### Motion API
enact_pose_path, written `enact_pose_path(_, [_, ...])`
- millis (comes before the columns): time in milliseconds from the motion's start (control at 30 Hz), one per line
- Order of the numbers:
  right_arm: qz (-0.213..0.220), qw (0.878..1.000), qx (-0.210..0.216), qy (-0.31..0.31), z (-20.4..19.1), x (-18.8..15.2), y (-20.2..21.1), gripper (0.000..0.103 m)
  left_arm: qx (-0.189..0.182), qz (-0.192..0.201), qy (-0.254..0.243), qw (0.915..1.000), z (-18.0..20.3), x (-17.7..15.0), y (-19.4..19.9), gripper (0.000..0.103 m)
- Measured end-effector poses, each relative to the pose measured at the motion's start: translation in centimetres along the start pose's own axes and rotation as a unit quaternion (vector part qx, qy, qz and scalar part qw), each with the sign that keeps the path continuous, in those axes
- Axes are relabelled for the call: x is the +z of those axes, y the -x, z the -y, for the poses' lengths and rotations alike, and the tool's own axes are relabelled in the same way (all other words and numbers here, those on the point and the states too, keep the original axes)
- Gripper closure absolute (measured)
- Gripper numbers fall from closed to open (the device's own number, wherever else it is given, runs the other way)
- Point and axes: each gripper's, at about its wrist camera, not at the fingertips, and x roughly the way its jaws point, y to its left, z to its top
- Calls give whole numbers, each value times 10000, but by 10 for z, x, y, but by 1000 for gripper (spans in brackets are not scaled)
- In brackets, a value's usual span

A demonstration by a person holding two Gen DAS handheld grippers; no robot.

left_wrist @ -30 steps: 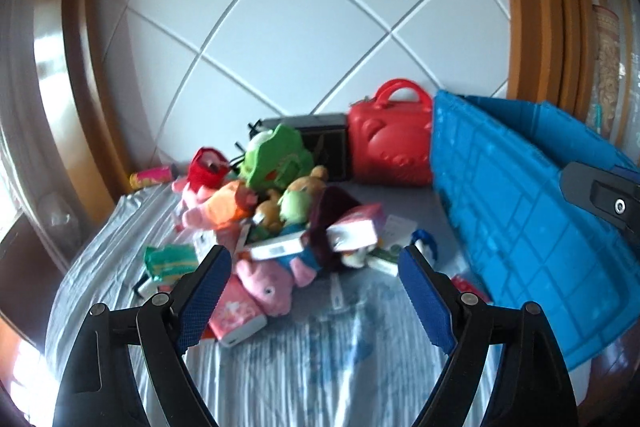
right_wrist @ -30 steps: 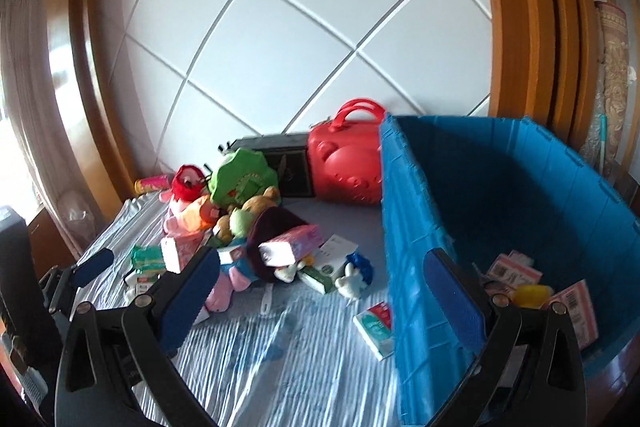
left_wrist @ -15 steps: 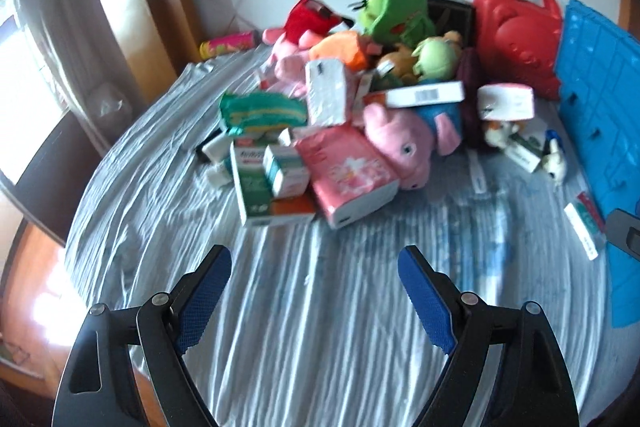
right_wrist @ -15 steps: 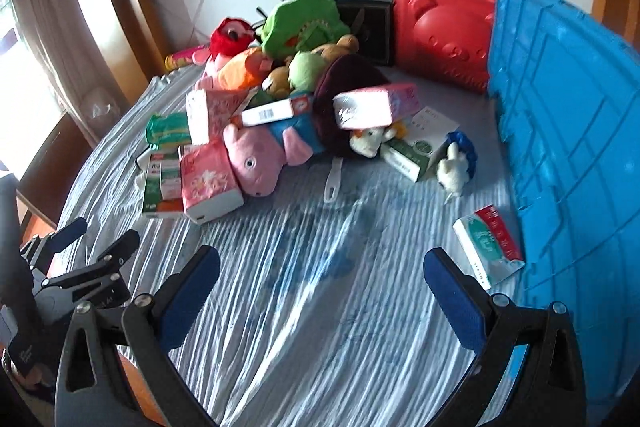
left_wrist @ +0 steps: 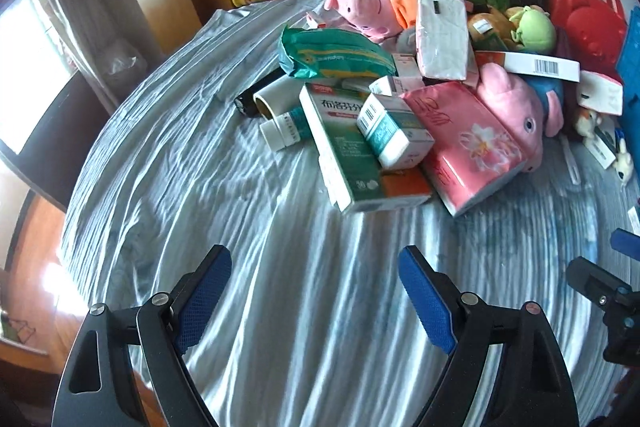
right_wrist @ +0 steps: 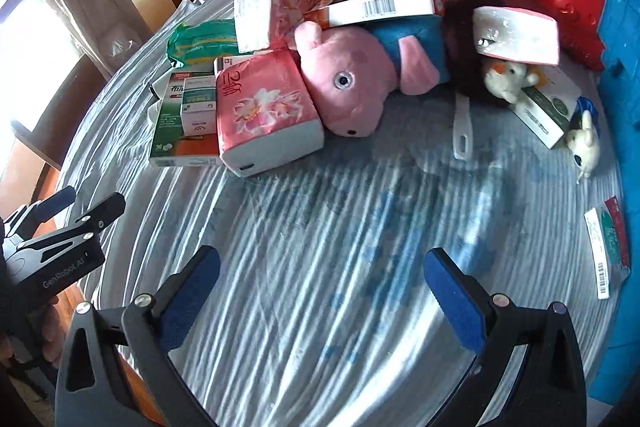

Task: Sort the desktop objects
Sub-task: 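Grasp the green ibuprofen box with the left gripper while the right gripper grasps a pink tissue pack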

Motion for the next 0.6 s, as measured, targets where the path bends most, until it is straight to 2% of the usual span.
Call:
enact_pose_path(200, [69, 9996, -273, -7, -31, 53, -38, 0, -552, -7, -173, 9983, -7, 43, -42, 17])
enact_pose_path(333, [-119, 9989, -449, -34, -34, 73, -63, 0, -767, -118, -283, 9966, -1, 64, -67, 17])
enact_pose_path(467, [-266, 9992, -312, 4, -33, 79, -79, 0, -650, -234, -124, 9975, -3, 70, -88, 17])
enact_pose_path(600, [-332, 9994, -96, 21, -32, 84, -90, 0, -927, -506, 284, 9940, -12, 74, -106, 17])
